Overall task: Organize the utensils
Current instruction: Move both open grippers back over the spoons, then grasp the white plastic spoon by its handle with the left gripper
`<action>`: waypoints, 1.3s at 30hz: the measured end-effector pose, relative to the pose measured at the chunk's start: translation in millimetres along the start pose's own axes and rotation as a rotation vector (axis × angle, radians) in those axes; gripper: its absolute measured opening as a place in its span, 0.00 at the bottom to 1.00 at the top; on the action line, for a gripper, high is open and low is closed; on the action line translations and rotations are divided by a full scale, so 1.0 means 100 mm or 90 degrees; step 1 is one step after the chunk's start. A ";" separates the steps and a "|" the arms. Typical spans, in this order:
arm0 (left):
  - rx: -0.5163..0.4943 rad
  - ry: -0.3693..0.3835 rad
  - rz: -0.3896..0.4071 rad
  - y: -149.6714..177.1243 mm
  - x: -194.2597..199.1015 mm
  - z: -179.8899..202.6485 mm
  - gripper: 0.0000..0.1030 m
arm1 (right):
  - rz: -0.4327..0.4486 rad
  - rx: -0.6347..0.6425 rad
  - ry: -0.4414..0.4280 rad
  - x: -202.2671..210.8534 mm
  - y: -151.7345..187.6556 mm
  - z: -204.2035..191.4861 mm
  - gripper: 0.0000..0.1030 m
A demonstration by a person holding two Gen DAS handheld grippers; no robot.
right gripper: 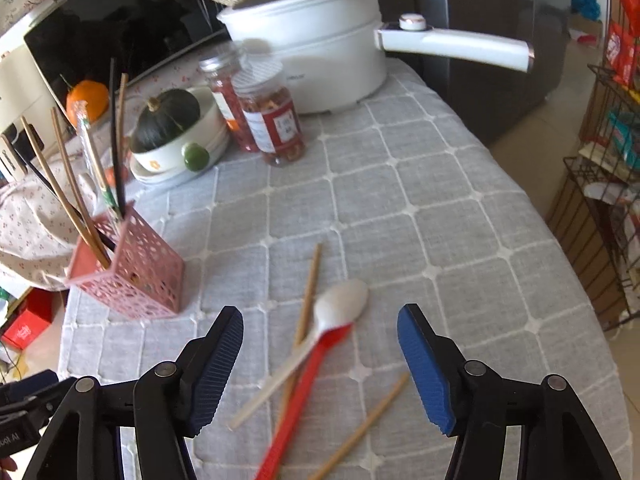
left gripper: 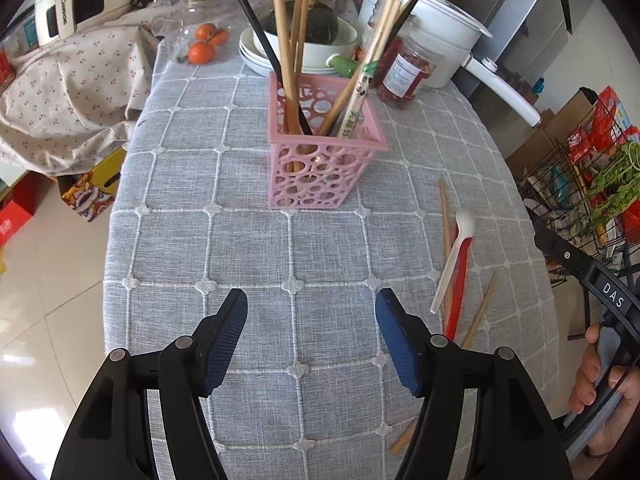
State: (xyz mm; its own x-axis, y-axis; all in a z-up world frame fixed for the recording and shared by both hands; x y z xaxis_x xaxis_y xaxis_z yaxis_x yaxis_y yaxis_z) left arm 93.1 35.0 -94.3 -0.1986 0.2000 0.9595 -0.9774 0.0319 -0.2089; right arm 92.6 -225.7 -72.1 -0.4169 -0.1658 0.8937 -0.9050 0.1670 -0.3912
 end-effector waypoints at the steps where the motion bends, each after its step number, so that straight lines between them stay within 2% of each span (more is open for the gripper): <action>1: -0.005 0.000 -0.005 0.00 -0.04 0.04 0.67 | -0.017 -0.004 0.001 -0.03 0.02 0.06 0.68; 4: -0.022 0.001 -0.017 0.00 -0.13 0.17 0.67 | -0.050 -0.032 0.001 -0.09 0.07 0.27 0.69; 6: -0.035 -0.002 -0.012 0.00 -0.15 0.25 0.67 | -0.078 -0.055 -0.003 -0.15 0.08 0.38 0.74; 8: -0.054 -0.004 -0.012 0.00 -0.15 0.35 0.67 | -0.119 -0.062 -0.018 -0.24 0.07 0.41 0.75; 11: -0.073 -0.002 -0.003 -0.02 -0.13 0.45 0.67 | -0.151 -0.061 -0.018 -0.32 0.06 0.44 0.75; 16: -0.095 0.003 -0.008 -0.14 -0.20 0.69 0.67 | -0.166 -0.043 0.000 -0.29 0.01 0.49 0.76; 20: -0.149 -0.002 -0.009 -0.28 -0.32 1.01 0.66 | -0.186 -0.025 0.002 -0.31 -0.01 0.55 0.77; 25: -0.204 0.011 -0.045 -0.52 -0.60 1.42 0.57 | -0.204 -0.005 0.017 -0.33 0.00 0.73 0.77; 30: -0.250 -0.021 -0.048 -0.73 -0.82 1.74 0.57 | -0.238 -0.052 -0.022 -0.40 0.03 1.05 0.77; 35: -0.274 -0.034 -0.085 -0.93 -1.01 1.93 0.53 | -0.238 -0.062 -0.004 -0.39 0.03 1.24 0.77; 39: -0.289 -0.053 -0.112 -1.01 -1.13 2.01 0.49 | -0.233 -0.062 -0.009 -0.35 0.01 1.30 0.77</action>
State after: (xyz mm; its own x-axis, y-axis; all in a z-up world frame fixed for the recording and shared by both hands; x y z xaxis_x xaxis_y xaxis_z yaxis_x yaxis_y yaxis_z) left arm 199.3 -187.7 -143.1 -0.0573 0.0744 0.9956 -0.8698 0.4858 -0.0864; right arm 95.4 -346.4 -132.1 -0.0690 -0.2456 0.9669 -0.9825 0.1850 -0.0231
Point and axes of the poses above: each gripper's, at about its wrist camera, not at the fingertips, and x roughly against the way its jaws point, z to its right, y to its underside, the point moved 2 cm from there along -x, roughly the way its jaws point, and after that the axes turned 11 degrees about -z, right-handed, at the moved point
